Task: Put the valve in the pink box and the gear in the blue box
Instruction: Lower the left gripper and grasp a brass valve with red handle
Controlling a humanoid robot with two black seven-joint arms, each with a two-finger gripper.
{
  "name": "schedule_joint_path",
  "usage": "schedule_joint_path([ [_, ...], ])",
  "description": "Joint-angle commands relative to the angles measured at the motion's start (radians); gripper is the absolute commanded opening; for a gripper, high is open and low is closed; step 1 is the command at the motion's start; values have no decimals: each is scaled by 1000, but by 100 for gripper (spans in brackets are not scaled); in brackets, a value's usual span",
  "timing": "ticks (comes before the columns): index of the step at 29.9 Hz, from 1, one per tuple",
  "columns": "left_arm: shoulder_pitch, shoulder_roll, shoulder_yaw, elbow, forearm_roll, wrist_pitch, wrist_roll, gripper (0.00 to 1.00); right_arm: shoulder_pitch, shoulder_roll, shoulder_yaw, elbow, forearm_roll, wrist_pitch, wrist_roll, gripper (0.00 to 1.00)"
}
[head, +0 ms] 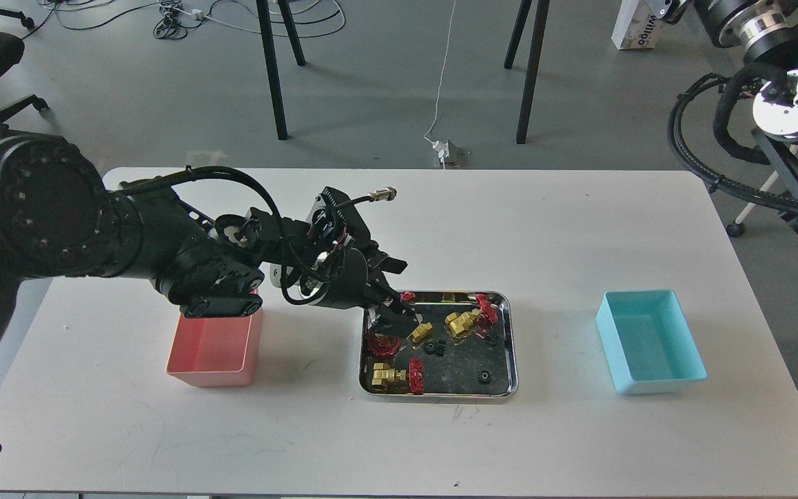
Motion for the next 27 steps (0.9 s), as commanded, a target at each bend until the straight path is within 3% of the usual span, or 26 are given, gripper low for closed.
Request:
schedule_joint_path([
  [1, 52, 2, 3, 33, 14, 13, 0, 99, -15, 0, -3, 3, 0, 0, 0, 100],
  [10, 184, 8, 5, 174, 88, 15, 0, 95, -43, -4, -5, 12, 0, 0, 0, 100],
  [14, 195, 12, 8, 177, 88, 15, 0, 93, -55, -12, -5, 16, 0, 0, 0, 100],
  [27, 206, 24, 5, 177, 154, 15, 0, 72, -94, -18, -3, 40, 1, -21, 0, 100],
])
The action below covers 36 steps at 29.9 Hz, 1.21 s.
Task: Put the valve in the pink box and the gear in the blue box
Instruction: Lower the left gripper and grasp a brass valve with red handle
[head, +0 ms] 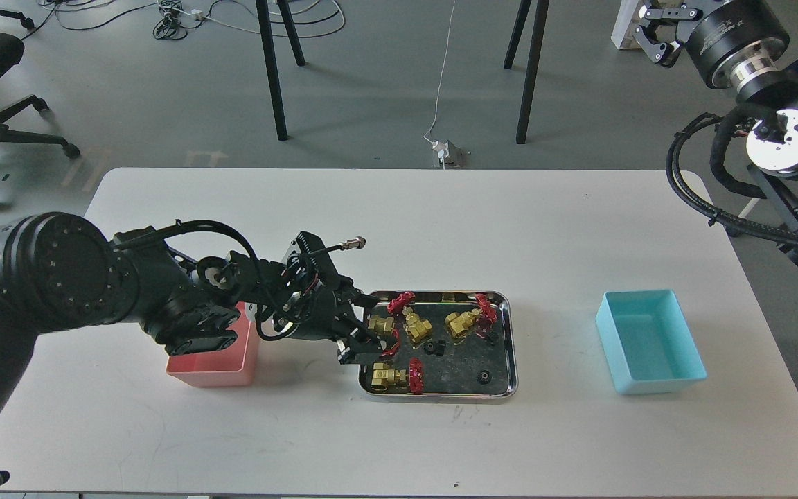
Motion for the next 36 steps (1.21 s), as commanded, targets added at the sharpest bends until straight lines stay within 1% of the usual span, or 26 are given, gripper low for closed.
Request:
schedule_joint_path([
  [1, 6, 2, 0, 0, 7, 0, 0, 70, -5, 0, 1, 5, 0, -5, 0, 100],
  [9, 6, 4, -7, 0, 8, 1, 0, 62, -13, 0, 1, 5, 0, -5, 0, 100],
  [11, 7, 5, -7, 0, 10, 1, 0, 60, -13, 0, 1, 5, 0, -5, 0, 100],
  [15, 6, 7, -7, 0, 16, 12, 0, 50, -14, 0, 1, 5, 0, -5, 0, 100],
  [17, 6, 7, -4, 0, 19, 26, 0, 47, -14, 0, 1, 5, 0, -5, 0, 100],
  [23, 6, 7, 4, 0, 20, 28, 0, 40, -24, 0, 2, 5, 0, -5, 0, 100],
  [28, 6, 22, -2, -3, 48, 29, 0, 36, -25, -2, 2, 5, 0, -5, 0, 100],
  [36, 4, 39, -7, -14, 57, 31, 0, 32, -34, -2, 2, 5, 0, -7, 0, 100],
])
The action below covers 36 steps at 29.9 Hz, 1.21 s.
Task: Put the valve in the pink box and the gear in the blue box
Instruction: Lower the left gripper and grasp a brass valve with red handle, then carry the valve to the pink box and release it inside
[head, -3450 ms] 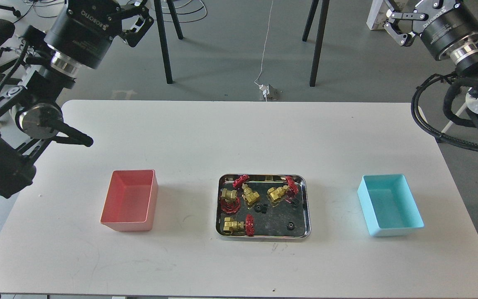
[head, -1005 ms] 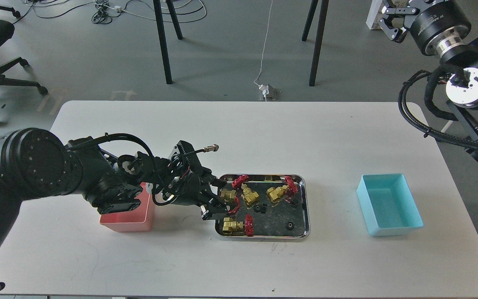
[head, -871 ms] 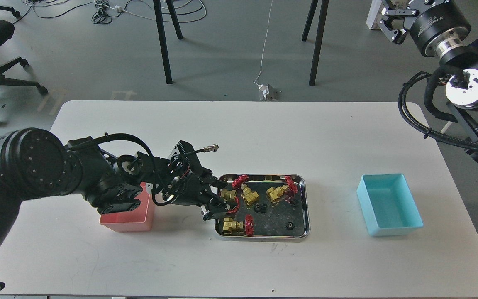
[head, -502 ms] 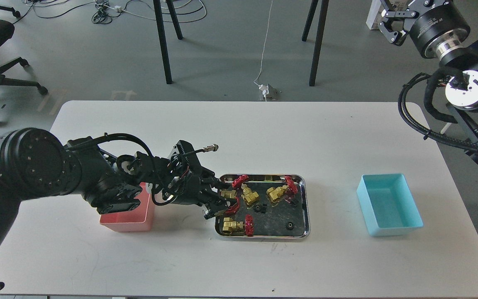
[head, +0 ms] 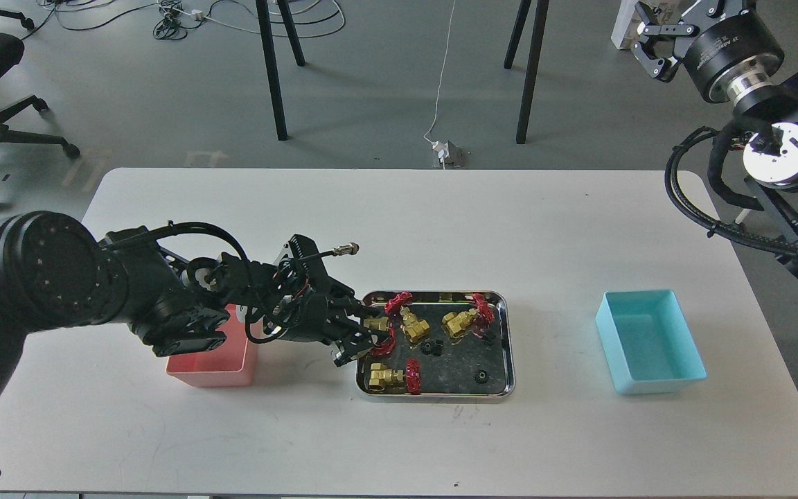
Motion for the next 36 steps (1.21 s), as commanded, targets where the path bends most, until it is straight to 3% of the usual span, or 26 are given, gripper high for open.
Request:
schedule_joint_path([
  [1, 0, 8, -3, -4, 4, 1, 0, 32, -4, 1, 0, 0, 0, -1, 0, 100],
  [20, -40, 58, -67, -79, 7, 15, 0, 30, -15, 1, 3, -1, 0, -1, 0, 100],
  [26, -121, 150, -89, -180, 12, 21, 0, 30, -7, 1, 11, 2, 0, -11, 0, 100],
  [32, -219, 282, -87, -290, 21, 23, 0, 30, 127, 5, -9, 66, 32, -128, -5, 100],
  [36, -279, 431, -87, -390, 94, 21, 0, 30, 201, 11, -45, 63, 54, -206, -58, 100],
])
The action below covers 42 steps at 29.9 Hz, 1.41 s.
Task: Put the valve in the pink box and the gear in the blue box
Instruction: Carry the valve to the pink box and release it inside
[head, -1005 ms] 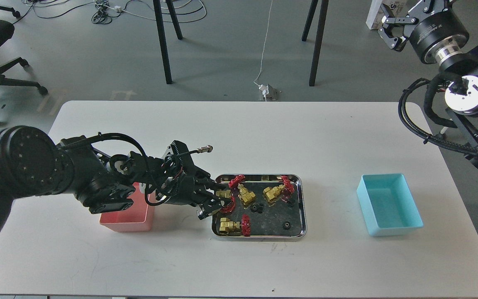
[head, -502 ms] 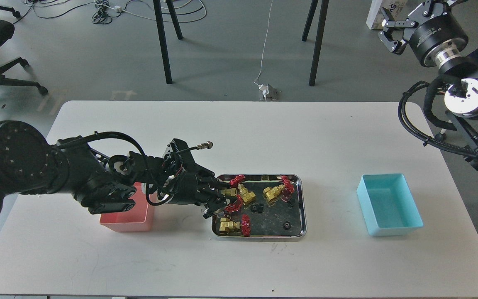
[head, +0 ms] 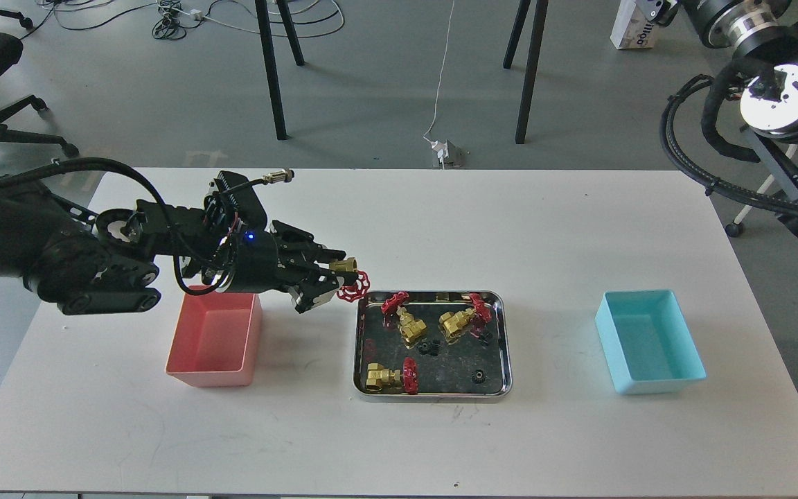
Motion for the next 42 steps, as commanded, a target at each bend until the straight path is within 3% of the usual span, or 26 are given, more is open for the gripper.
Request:
schedule_joint_path([
  [1, -49, 140, 4, -91, 59, -1, 0, 30, 68, 3, -37, 1, 22, -91, -49, 100],
  [6, -62, 344, 7, -142, 163, -1, 0, 30, 114, -7, -80, 13, 69, -151, -68, 100],
  [12, 13, 452, 7, -129, 240, -1, 0, 30, 100, -9, -83, 12, 69, -151, -68, 100],
  [27, 234, 435, -111, -22, 240, 0, 0, 30, 28, -10, -77, 16, 69, -151, -68, 100],
  [42, 326, 320, -123, 113, 234, -1, 0, 30, -9, -12, -71, 16, 69, -151, -68, 100],
])
